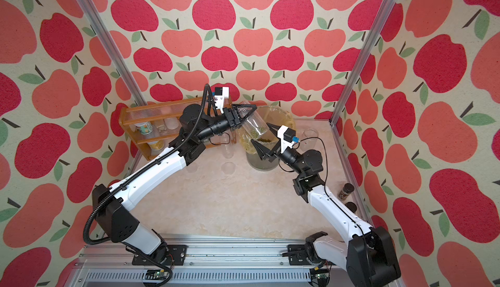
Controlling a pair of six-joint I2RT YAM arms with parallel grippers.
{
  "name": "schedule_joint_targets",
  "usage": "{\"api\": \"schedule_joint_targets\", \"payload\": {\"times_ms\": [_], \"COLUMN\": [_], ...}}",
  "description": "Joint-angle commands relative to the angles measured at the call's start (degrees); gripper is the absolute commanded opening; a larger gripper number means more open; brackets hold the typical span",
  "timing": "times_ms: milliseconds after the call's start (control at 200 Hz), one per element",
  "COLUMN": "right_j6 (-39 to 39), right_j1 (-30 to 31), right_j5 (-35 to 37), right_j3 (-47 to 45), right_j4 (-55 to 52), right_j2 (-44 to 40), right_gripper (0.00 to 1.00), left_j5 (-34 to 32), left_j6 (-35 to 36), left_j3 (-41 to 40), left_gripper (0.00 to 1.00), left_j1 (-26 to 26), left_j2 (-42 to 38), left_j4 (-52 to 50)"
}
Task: Empty moldy mung beans from jars
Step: Pour the moldy mung beans from the jar into the trash bin.
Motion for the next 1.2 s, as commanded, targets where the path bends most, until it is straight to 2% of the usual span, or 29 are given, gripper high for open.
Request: {"api": "schedule_joint_targets", "payload": {"times_ms": [0,650,900,1196], "right_j6": [1.7,2.5,1.8,6.4], "right_j1": [0.3,0.5,0.5,0.6], "right_j5": [0.9,2.7,4.0,2.8], "right_j3": [2.7,3.4,3.3,4.1], "right_j4": [4.0,5.4,5.0,10.1], "right_j2": [-0.6,2.0,2.1,4.0], "right_gripper": [0.9,0.92,0.92,0.9], "left_j5": [1.9,2.7,2.9,3.7], "left_j6": [-0.6,-5.5,-6.8,-8.3], "left_j3": [-0.7,2.1,0.6,-0.7], "left_gripper": [0.37,0.35,0.35,0.34], "left_j1": [-0.5,-0.8,-0.2,0.0], "left_j2": [1.0,6.4,5.2,4.3], "left_j4": [1.1,7.9,9.1,11.1]}}
